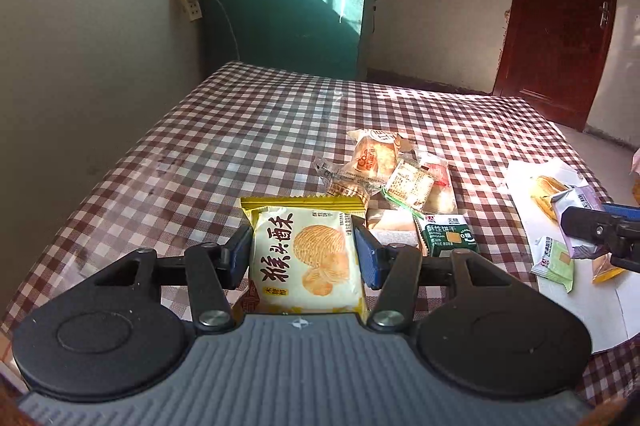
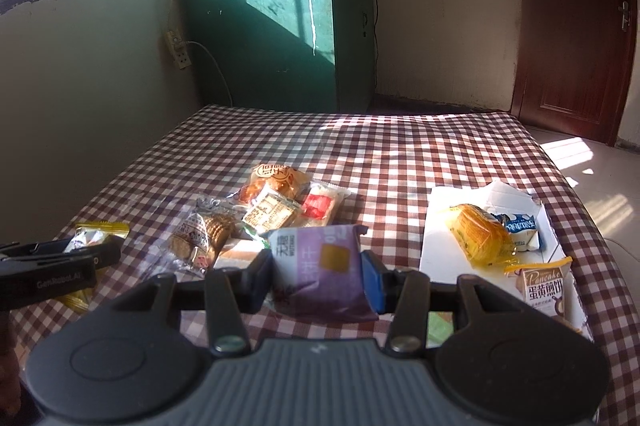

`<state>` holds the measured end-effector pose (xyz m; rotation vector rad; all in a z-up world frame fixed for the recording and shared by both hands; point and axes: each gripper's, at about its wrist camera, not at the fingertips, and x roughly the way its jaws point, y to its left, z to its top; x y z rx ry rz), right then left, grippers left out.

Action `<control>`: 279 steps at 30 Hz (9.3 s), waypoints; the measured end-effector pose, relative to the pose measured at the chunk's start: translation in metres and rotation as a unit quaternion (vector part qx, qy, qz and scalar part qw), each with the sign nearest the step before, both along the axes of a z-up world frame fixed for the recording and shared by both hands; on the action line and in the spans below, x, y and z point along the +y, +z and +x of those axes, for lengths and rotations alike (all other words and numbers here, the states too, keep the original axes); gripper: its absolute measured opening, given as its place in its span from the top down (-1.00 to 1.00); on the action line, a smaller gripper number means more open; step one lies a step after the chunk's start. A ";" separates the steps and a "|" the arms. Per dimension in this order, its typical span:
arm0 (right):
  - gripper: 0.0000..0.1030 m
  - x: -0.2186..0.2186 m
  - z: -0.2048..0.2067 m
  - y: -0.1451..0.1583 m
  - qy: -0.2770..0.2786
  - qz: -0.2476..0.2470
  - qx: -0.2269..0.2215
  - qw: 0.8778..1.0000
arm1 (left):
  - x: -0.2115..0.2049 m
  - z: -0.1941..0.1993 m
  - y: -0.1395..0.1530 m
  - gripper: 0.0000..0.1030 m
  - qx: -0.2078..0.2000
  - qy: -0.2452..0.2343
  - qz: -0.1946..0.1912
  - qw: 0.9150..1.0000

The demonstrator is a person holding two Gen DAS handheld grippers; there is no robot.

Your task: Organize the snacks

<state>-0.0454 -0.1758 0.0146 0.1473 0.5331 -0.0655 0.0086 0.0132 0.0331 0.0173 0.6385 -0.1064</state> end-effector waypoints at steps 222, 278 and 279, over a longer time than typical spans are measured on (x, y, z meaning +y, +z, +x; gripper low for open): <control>-0.57 0.003 0.076 -0.048 -0.009 -0.009 0.047 0.999 | -0.024 0.137 -0.061 -1.00 0.070 -0.065 0.042 0.995; 0.02 0.005 0.075 -0.034 -0.005 -0.032 0.008 0.999 | -0.020 0.073 -0.021 0.05 0.000 -0.058 -0.005 0.998; 0.02 0.004 0.072 -0.031 -0.005 -0.032 0.004 0.999 | -0.021 0.069 -0.018 0.05 -0.002 -0.060 -0.006 0.998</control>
